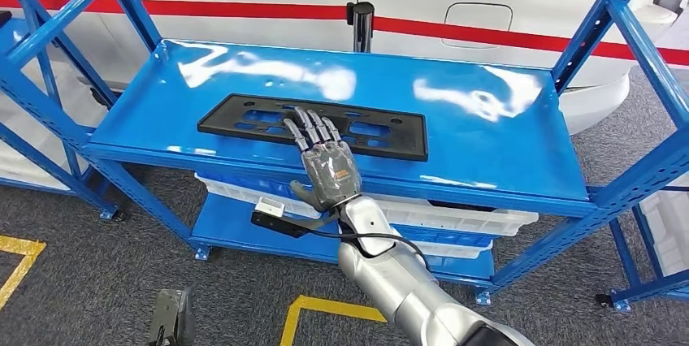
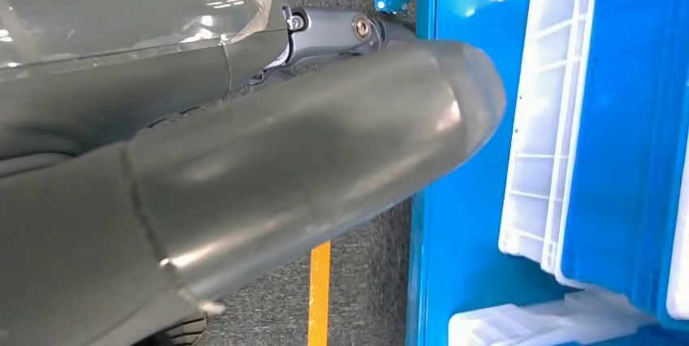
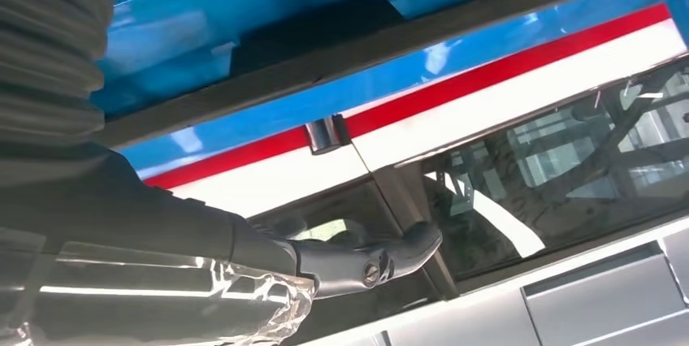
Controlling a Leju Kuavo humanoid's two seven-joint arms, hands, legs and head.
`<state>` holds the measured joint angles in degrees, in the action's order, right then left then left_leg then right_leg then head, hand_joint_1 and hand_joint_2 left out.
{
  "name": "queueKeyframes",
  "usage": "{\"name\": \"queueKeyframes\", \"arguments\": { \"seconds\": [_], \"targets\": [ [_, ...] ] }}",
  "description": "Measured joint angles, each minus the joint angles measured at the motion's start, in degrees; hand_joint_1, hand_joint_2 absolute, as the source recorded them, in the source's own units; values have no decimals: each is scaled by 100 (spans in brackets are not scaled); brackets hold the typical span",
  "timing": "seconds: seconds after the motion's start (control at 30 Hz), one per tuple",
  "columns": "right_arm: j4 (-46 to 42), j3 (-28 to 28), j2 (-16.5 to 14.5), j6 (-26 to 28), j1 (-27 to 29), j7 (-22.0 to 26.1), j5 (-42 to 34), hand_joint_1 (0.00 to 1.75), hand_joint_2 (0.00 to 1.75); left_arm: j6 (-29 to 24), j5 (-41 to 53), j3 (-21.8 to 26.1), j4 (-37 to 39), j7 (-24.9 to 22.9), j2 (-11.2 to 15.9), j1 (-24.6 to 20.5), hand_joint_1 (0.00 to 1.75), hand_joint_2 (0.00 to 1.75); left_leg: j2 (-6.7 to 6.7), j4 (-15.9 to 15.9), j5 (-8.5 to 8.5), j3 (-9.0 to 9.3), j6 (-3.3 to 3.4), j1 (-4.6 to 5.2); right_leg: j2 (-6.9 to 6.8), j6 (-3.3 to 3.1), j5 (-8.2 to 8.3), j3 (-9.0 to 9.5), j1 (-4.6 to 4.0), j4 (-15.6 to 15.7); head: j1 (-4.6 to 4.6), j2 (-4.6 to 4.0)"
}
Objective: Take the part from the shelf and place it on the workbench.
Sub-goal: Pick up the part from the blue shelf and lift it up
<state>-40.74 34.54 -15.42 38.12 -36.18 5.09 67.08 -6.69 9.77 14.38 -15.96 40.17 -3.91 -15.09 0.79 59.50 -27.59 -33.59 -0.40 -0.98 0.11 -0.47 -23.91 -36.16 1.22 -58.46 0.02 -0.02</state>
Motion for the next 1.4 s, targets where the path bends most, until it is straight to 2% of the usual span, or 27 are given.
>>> {"name": "queueKeyframes", "arguments": {
  "seconds": [0.07,0.1,0.13,0.2,0.23,0.27,0.33,0.4,0.43,0.47,0.5,0.57,0.63,0.7,0.77,0.83,0.9,0.93,0.97,1.0,1.03,1.07,1.13,1.23,1.3,1.33,1.4],
  "targets": [
    [0,-1,-17,-1,-4,0,0,0,175,0,4,-1,1,0,-3,0,0,0,-20,333,-158,-160,-27,-10,-1,-41,-26,31,-1,0,-16,0],
    [1,0,-25,-2,-2,0,0,0,175,-1,7,-1,1,0,-3,5,0,0,-28,681,-296,-353,-49,-17,-1,-68,-46,53,-5,0,-23,0],
    [1,0,-31,-3,5,0,0,0,175,-1,9,-1,2,-1,-3,14,0,0,-41,997,-350,-577,-76,-33,-1,-90,-77,87,-9,0,-30,0],
    [2,-1,-39,-6,18,-1,1,0,175,-4,9,0,2,-1,2,26,0,0,-70,646,-3,-568,-73,-51,6,-42,-165,184,-30,-1,-26,0],
    [0,-2,-45,-10,20,-3,5,0,175,-6,6,1,2,-1,3,27,0,0,-77,252,234,-422,-8,-43,5,26,-227,213,-38,-33,-20,0],
    [-2,-2,-52,-16,17,-5,13,0,175,-6,2,1,1,-1,4,22,0,0,-79,-118,385,-238,76,-25,4,85,-310,191,-47,-135,-13,0],
    [-7,-3,-55,-28,17,-14,28,0,175,-2,-8,4,0,0,7,16,0,0,-65,-169,363,-178,227,14,-3,119,-562,-90,-49,-674,-2,1],
    [-7,-3,-34,-34,36,-20,34,0,175,3,-11,9,0,-1,10,17,0,0,-56,-167,339,-166,273,32,-2,92,-818,-520,-49,-1422,1,1],
    [-7,-3,-22,-37,50,-21,34,0,175,4,-12,12,0,-2,11,19,0,0,-47,-166,328,-159,282,39,-2,105,-856,-662,-49,-1635,1,1],
    [-7,-4,-13,-40,58,-23,35,0,175,5,-13,14,1,-2,11,22,0,0,-35,-164,318,-147,283,44,-2,136,-798,-689,-50,-1623,2,0],
    [-7,-4,-9,-42,61,-25,36,0,175,7,-13,15,1,-2,10,24,0,0,-23,-162,304,-127,275,46,-2,175,-656,-597,-51,-1382,2,0],
    [-7,-4,-9,-44,55,-28,38,0,175,9,-13,18,1,-2,7,23,0,0,-5,-156,264,-81,238,53,-4,215,-303,-226,-54,-583,2,0],
    [-7,-3,-12,-48,50,-36,46,0,175,14,-15,25,2,-2,4,22,0,0,4,-146,219,-56,185,72,-2,172,-111,23,-62,-81,-4,0],
    [-7,-4,-13,-55,45,-61,57,0,175,25,-17,36,2,-2,4,21,0,0,5,-146,195,-49,127,64,3,102,-85,66,-80,-2,-7,0],
    [-15,-5,-22,-57,34,-95,81,0,175,43,-26,43,-1,-1,7,18,0,0,-5,-77,140,-61,64,27,7,26,-81,109,-50,30,-11,0],
    [-26,-5,-33,-58,18,-120,129,0,175,62,-45,49,-4,0,10,14,0,0,-29,359,-84,-246,-3,0,9,-49,-90,177,-12,62,-28,0],
    [-28,-5,-34,-59,23,-135,185,0,175,73,-66,65,-3,0,12,21,0,0,-46,1089,-383,-632,-60,-23,9,-95,-118,215,-24,62,-38,0],
    [-28,-5,-32,-59,36,-155,220,0,175,82,-75,78,-1,0,14,28,0,0,-49,1364,-450,-811,-81,-34,10,-104,-130,227,-29,61,-37,0],
    [-28,-5,-31,-58,46,-189,260,0,175,93,-77,91,0,0,14,33,0,0,-54,1462,-417,-910,-95,-45,12,-108,-140,237,-31,60,-39,0],
    [-28,-5,-30,-55,52,-246,319,0,175,103,-78,108,1,0,15,35,0,0,-59,1345,-278,-900,-102,-58,16,-101,-151,252,-31,60,-43,0],
    [-28,-5,-30,-50,53,-329,400,0,175,113,-78,126,2,0,15,35,0,0,-66,1028,-60,-780,-106,-73,21,-88,-167,274,-29,59,-45,0],
    [-28,-5,-30,-45,48,-415,481,0,175,116,-77,143,2,0,15,33,0,0,-76,620,162,-598,-104,-85,25,-68,-184,297,-31,59,-49,0],
    [-27,-5,-27,-38,25,-555,608,0,175,118,-76,168,2,-1,15,26,0,0,-80,3,393,-304,-66,-75,32,-8,-224,320,-65,55,-45,0],
    [-26,-5,-25,-36,3,-629,679,0,175,118,-76,183,2,0,15,19,0,0,-62,-151,388,-230,71,-16,30,100,-252,321,-76,76,-33,0],
    [-24,-8,-22,-35,-12,-748,794,0,175,119,-67,186,1,0,14,13,0,0,-64,-206,411,-185,169,-5,20,141,-333,246,-67,-77,-28,0],
    [-18,-11,-18,-37,-24,-851,892,0,175,120,-58,187,0,0,15,9,0,0,-66,-230,421,-163,213,-7,16,132,-438,122,-68,-316,-22,0],
    [20,-21,3,-52,-40,-1068,1089,0,175,120,-35,196,0,0,18,5,0,0,-66,-232,409,-154,267,16,14,84,-716,-289,-64,-1070,-12,1]
  ]
}}
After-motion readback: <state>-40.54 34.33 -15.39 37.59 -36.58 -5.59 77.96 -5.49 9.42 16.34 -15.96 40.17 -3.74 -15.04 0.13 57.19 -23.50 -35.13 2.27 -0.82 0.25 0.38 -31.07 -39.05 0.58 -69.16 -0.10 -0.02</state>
